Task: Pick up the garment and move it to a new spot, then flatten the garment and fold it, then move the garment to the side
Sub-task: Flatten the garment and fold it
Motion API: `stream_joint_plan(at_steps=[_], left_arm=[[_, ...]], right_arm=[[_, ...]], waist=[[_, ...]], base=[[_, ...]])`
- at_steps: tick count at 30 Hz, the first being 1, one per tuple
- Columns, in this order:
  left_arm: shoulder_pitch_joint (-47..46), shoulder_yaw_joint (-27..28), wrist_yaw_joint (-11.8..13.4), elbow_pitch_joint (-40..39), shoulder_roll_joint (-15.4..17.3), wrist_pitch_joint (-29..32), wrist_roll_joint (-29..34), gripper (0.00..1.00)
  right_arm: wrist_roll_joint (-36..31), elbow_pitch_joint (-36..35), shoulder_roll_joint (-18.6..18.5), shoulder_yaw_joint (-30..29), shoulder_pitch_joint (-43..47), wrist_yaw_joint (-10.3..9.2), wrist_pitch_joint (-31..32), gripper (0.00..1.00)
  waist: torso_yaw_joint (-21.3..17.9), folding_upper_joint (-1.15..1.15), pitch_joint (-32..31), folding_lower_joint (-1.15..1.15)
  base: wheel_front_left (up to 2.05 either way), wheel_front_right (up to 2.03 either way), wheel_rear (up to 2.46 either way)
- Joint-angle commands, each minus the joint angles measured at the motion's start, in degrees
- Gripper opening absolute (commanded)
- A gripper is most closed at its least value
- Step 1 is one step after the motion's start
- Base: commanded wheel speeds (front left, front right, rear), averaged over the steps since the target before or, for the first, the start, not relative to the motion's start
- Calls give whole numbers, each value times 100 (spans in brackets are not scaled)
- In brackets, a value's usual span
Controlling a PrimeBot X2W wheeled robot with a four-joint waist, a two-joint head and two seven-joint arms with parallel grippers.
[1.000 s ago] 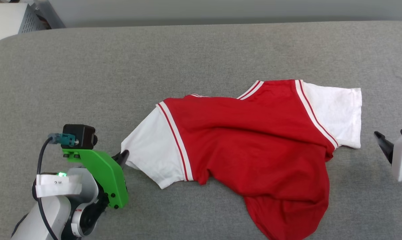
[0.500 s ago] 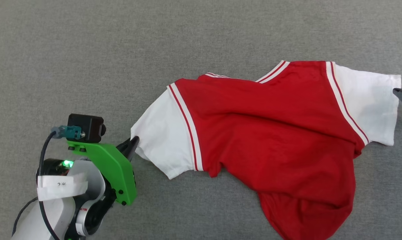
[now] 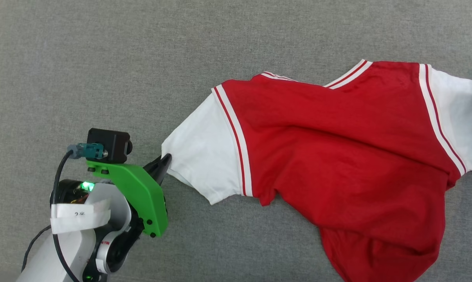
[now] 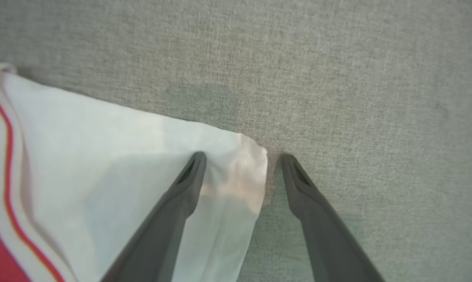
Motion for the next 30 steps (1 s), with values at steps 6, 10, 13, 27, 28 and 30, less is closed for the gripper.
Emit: stream_joint_plan(at_steps=[6,10,13,27,28,30], left_arm=[[-99,5,-21,81,-15,-47,28,0],[-80,19,-5,159,-3,-70,28,0],[-58,38,-5,230,-11,-141,26,0],[-64,295,-82,559,52,-639,30,0],[-74,316,-87,571,71,-666,40,0],[-108,374,-99,581,101,-735,48,0]], right_arm=[[306,292,107,350,199,0,118,0],[437,310,70,485,261,0,-38,0],[516,332,41,575,300,0,-244,0],[1020,267,-302,791,485,0,-1787,0],[1051,241,-339,808,492,0,-1866,0],[1105,170,-436,850,501,0,-2028,0]], waist=[[4,0,-53,0],[-22,0,-171,0],[-68,0,-310,0],[-447,0,-1311,0],[-479,0,-1370,0],[-548,0,-1494,0]], base=[[0,0,0],[0,0,0],[0,0,0],[0,0,0],[0,0,0],[0,0,0]])
